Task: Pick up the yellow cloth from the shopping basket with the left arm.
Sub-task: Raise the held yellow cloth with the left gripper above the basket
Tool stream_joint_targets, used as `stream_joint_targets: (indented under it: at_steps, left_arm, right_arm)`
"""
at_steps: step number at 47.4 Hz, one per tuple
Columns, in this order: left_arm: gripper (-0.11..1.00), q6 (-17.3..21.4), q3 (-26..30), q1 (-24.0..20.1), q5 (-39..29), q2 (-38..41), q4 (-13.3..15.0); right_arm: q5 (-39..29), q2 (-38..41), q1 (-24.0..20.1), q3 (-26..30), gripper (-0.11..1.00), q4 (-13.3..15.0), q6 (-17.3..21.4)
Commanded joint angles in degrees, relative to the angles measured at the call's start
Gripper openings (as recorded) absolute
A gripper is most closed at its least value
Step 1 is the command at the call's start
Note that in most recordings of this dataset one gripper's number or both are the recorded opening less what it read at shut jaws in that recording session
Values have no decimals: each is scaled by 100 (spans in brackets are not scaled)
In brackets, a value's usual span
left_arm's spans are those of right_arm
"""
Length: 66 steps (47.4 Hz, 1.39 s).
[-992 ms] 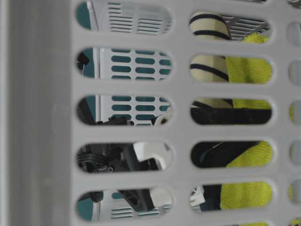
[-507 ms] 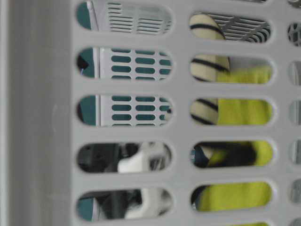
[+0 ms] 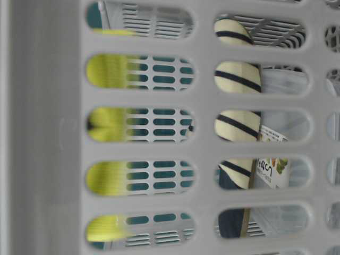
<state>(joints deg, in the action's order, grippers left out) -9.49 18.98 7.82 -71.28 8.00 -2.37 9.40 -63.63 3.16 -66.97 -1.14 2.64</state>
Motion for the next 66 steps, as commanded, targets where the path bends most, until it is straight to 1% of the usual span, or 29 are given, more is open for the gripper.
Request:
stream_joint_targets:
  at_steps: [1, 5, 8, 13, 23, 31, 41, 48, 54, 58, 62, 66]
  left_arm:
    - [18, 18, 870, 9, -589, -35, -26]
    - [18, 26, 1371, 0, -1037, 79, -26]
    - [18, 44, 1617, 0, -1301, 167, -26]
    - [18, 114, 1793, 0, -1644, 290, -26]
    - [18, 466, 1679, 9, -1714, 272, -26]
    - [18, 633, 1679, 9, -1793, 237, -26]
    - [18, 677, 1670, 9, -1793, 229, -26]
    - [18, 633, 1688, 9, -1934, 220, -26]
    - [18, 615, 1670, 9, -1986, 97, -26]
    - [18, 677, 1635, 0, -1925, -18, -26]
    - [18, 686, 1529, -18, -1854, -105, -26]
    - [18, 694, 1292, -44, -1854, -176, -26]
  right_arm:
    - [35, 18, 18, 44, 77, -18, 9]
    - [35, -9, 18, 44, 76, -18, 9]
    - [26, -18, 18, 44, 76, -18, 9]
    - [26, -18, 18, 44, 76, -18, 9]
    - [35, -18, 18, 35, 76, -18, 26]
    - [26, -26, 18, 35, 75, -18, 26]
    - [26, -26, 18, 44, 75, -18, 26]
    - [26, -26, 18, 44, 75, -18, 26]
    - [35, -26, 18, 35, 75, -18, 35]
    - [35, -35, 18, 35, 75, -18, 35]
    - [35, -35, 18, 44, 75, -18, 35]
    - [26, -35, 18, 35, 75, -18, 35]
